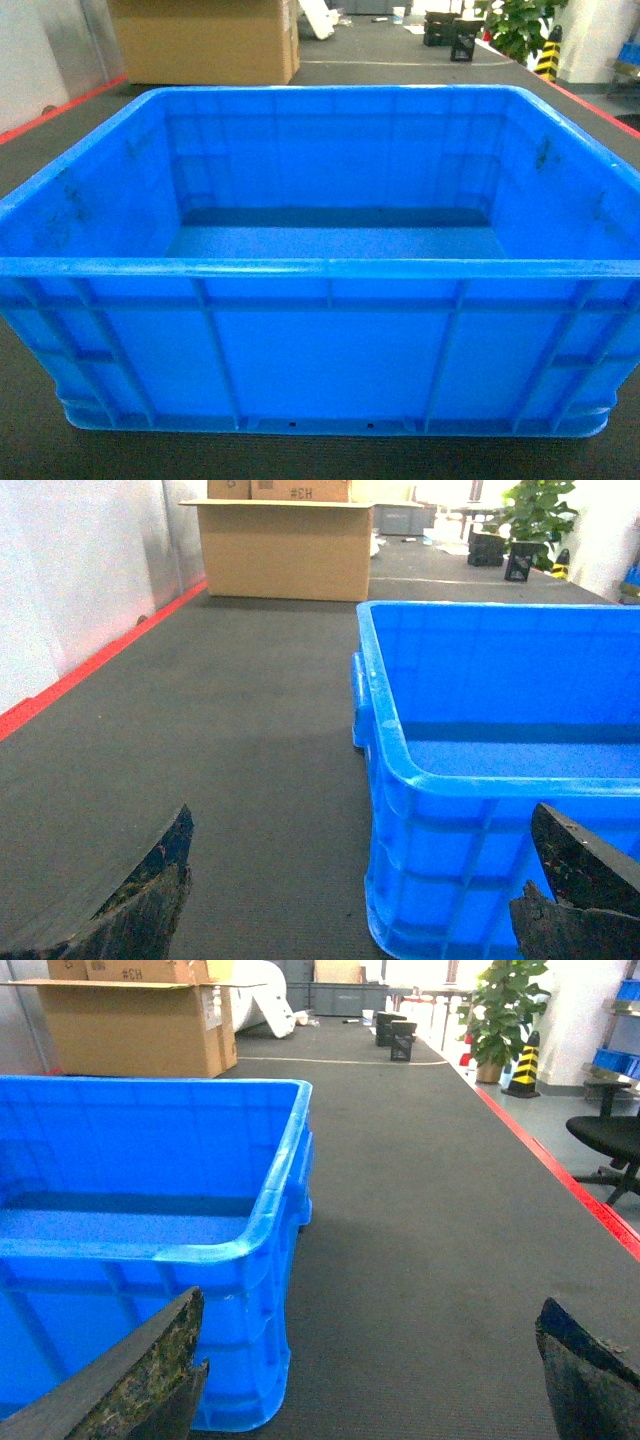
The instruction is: Place box next to blue box on left shelf
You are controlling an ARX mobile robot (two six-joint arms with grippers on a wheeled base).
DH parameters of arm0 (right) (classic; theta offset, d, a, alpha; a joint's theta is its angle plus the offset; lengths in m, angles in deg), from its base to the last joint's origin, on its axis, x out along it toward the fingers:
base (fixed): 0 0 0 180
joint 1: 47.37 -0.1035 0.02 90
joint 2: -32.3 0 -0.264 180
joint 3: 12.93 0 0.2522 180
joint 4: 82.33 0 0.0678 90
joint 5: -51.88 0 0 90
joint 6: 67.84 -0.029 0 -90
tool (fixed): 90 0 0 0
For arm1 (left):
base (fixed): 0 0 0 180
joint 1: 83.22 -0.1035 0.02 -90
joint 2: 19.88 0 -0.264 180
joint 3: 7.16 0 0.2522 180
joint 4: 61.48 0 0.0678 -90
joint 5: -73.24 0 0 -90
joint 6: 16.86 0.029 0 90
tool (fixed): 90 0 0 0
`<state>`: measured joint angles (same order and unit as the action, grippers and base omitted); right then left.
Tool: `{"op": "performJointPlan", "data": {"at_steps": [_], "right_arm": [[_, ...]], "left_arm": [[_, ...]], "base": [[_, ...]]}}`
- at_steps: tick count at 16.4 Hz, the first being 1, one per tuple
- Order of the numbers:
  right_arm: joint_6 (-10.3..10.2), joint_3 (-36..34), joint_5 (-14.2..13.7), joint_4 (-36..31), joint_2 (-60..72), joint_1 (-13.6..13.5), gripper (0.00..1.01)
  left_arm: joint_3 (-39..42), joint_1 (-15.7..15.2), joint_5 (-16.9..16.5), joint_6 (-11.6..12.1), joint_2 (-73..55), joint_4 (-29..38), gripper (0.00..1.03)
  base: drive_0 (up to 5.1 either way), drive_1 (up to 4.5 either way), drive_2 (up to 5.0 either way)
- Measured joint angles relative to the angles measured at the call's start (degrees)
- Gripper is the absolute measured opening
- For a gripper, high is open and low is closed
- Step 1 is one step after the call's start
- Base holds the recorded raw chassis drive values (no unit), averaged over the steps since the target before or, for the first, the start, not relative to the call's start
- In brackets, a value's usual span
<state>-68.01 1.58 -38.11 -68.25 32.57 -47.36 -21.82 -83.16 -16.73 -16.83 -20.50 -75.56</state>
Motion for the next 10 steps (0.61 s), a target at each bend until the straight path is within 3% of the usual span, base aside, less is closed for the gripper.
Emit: {"op": "performJointPlan", "data": {"at_steps": [10], "right_arm": [[0.0,0.0,0.0,0.0,0.0,0.0,0.98]], "left_arm": [[0.0,0.0,0.0,0.0,0.0,0.0,0.98]], "base": [[0.0,0.0,0.0]]}}
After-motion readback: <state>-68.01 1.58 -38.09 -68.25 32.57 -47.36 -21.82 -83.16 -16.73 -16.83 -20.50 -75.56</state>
